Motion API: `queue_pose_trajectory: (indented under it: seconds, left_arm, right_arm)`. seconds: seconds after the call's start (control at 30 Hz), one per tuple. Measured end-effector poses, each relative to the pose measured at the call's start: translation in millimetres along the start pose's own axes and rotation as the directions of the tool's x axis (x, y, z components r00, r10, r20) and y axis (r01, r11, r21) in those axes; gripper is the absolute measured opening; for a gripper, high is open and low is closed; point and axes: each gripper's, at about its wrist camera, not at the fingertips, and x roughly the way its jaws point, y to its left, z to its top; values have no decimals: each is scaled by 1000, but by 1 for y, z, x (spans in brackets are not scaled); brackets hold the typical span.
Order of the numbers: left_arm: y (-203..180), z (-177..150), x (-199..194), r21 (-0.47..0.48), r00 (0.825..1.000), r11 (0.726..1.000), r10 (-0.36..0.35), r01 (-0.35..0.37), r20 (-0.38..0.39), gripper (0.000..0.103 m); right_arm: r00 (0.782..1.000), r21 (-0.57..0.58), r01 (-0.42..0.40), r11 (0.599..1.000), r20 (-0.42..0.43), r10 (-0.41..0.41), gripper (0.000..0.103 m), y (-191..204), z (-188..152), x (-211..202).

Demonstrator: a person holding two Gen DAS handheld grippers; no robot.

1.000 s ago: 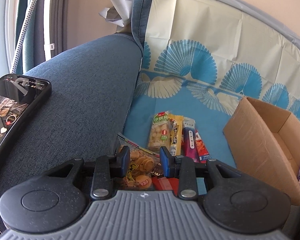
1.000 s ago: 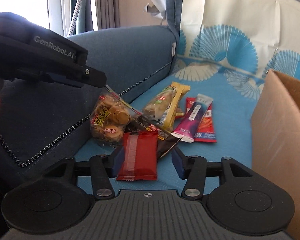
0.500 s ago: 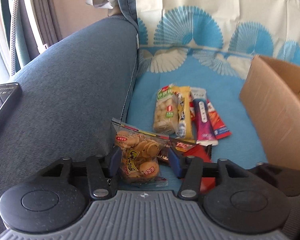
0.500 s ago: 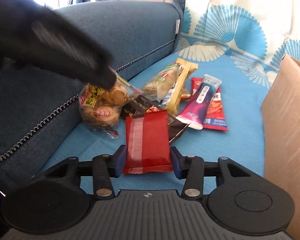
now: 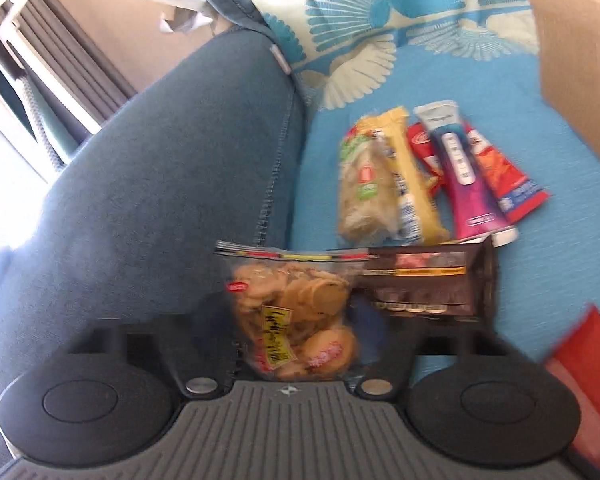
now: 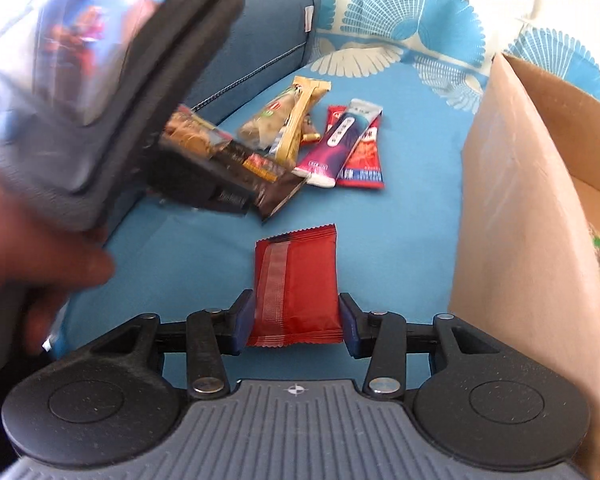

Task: Organize snacks
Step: 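Grasp the red wrapped bar with the right tool while the left tool grasps the clear cookie bag, then lift the cookie bag with the left tool while the right tool lifts the red bar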

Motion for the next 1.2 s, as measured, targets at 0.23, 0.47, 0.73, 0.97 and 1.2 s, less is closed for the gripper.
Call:
queue_pose_trajectory:
  seconds: [0.23, 0.47, 0.73, 0.97, 1.2]
  left_arm:
    - [25, -1, -24, -79, 991, 990, -114, 120, 73, 56]
    - [74, -6, -41, -192, 866, 866, -487, 461, -117, 56]
    - [66, -27, -42, -206, 802, 820, -568, 534, -184, 59]
    - [74, -27, -21, -327, 754, 776, -618, 540, -222, 73]
    - [70, -25, -20, -296, 757, 792, -604, 534, -251, 77]
  right_arm:
    - [999, -46, -35, 998, -2, 35, 46, 6, -17, -21]
    - [999, -49, -31, 998, -20, 30, 46, 14, -23, -19]
    - [999, -21, -27, 999, -34, 26, 46, 17, -30, -18]
    - [1000, 1, -23, 1000, -12, 23, 55, 11, -29, -21]
    - [999, -24, -41, 999, -31, 40, 59, 17, -30, -15]
